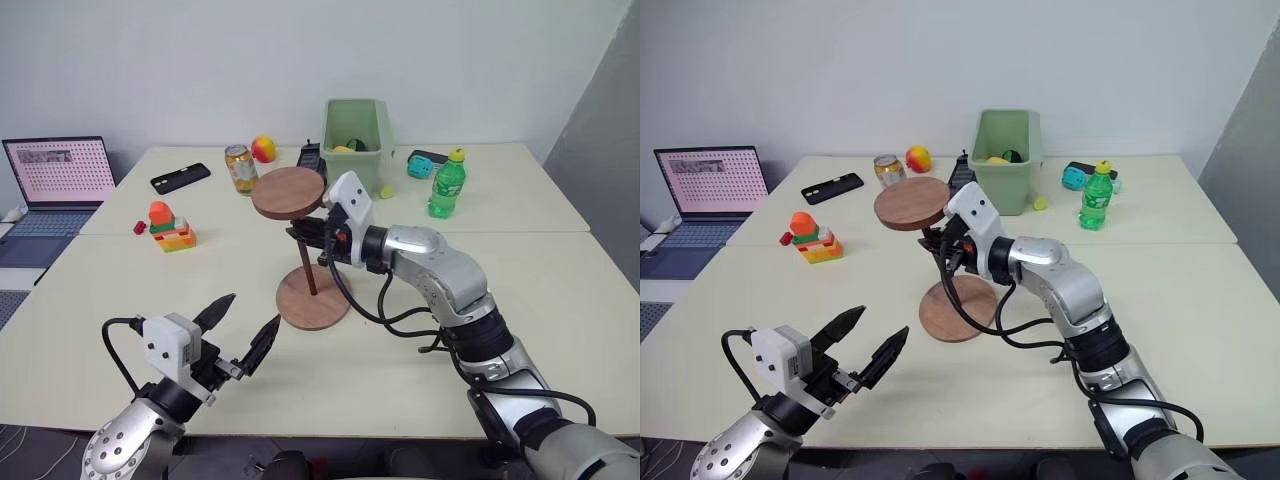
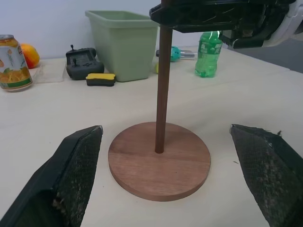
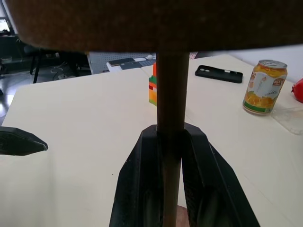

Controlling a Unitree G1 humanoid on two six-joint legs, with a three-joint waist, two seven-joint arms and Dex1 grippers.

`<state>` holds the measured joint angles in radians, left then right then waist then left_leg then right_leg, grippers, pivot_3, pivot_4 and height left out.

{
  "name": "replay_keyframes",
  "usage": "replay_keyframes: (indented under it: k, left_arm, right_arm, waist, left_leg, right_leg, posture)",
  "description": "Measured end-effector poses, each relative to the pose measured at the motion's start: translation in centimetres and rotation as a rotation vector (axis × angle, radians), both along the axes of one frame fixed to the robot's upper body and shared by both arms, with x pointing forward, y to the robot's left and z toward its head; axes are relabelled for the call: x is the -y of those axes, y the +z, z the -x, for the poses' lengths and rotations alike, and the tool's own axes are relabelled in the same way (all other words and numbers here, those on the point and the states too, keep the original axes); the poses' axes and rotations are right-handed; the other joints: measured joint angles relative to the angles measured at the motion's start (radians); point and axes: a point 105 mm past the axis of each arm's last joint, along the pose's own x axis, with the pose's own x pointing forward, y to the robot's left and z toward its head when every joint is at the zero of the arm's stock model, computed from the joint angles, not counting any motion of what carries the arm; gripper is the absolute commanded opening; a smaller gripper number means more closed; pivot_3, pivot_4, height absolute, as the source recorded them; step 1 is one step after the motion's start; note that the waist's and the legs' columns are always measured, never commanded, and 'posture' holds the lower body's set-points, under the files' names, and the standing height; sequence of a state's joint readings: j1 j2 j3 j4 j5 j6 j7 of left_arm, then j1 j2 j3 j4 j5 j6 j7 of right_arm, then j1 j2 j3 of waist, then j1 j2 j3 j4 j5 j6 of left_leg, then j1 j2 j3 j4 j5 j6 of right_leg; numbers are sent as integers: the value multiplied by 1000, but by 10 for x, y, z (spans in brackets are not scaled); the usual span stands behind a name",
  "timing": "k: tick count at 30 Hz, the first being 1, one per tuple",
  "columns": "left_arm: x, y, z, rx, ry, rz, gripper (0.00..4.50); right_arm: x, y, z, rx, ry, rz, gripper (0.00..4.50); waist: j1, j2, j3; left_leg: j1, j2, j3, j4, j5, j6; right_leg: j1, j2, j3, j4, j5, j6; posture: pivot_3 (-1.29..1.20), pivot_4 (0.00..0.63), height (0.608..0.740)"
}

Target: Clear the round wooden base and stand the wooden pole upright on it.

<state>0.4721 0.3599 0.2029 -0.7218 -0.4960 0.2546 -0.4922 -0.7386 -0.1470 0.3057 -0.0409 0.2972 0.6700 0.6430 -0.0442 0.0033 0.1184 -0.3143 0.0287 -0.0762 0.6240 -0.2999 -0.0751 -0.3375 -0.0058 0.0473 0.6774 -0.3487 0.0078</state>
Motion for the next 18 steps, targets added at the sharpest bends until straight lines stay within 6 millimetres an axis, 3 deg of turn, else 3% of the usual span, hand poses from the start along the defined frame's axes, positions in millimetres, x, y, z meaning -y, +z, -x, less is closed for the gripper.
replay_keyframes:
  k: [2,3,4,5,7,9,12,16,18]
  left_arm:
    - [0,1,-1,6,-3,0,4500]
    - [1,3,-2,18,-7,-3,4500]
    - [1,4,-3,22,-8,-5,4500]
    - [0,1,-3,10,-7,-2,4500]
    - [-2,-3,-5,-5,-2,-4,4500]
    - [-1,1,-8,14,-16,-7,4500]
    - [-1,3,-12,29,-31,-13,4500]
    - [-2,3,-18,23,-73,-35,4500]
    - [-12,4,-21,-17,-127,-77,4500]
  right_arm:
    - [1,-1,3,-11,9,17,1049]
    - [6,-20,2,-91,-7,86,1321]
    - [11,-44,4,-185,-25,132,1566]
    - [20,-73,8,-305,-48,194,1764]
    - [27,-82,9,-350,-57,231,2246]
    - [34,-65,5,-308,-53,235,2666]
    - [41,-48,1,-245,-57,243,3492]
    - [66,-57,2,-266,-74,303,4364]
    - [84,-58,4,-273,-77,346,4450]
  waist:
    - [-1,-1,2]
    - [0,-2,4]
    - [2,-10,12]
    - [4,-19,23]
    - [8,-14,30]
    - [6,-11,33]
    - [9,-13,34]
    - [15,-14,42]
    - [19,-15,49]
  left_leg:
    - [-4,0,0,-1,0,0]
    - [-8,0,-1,-1,0,0]
    - [-14,1,-2,0,1,-1]
    - [-30,1,-4,5,2,-3]
    - [-60,1,-3,10,8,-8]
    - [-78,2,-2,16,7,-7]
    - [-84,3,-3,16,6,-4]
    - [-83,1,-4,19,5,-2]
    - [-84,0,-6,21,4,3]
  right_leg:
    - [-5,0,0,0,0,0]
    - [-7,1,-2,0,0,2]
    - [-16,2,-4,2,4,7]
    - [-23,4,-5,3,9,6]
    - [-53,4,-3,5,19,4]
    - [-66,3,-5,3,20,5]
    - [-70,3,-8,1,20,5]
    - [-69,0,-7,3,20,5]
    - [-68,1,-9,4,21,6]
  posture:
    - [0,150,740]
    - [0,150,740]
    - [0,150,740]
    - [0,150,740]
    - [0,150,740]
    - [0,150,740]
    - [0,150,740]
    - [0,150,740]
    - [0,150,740]
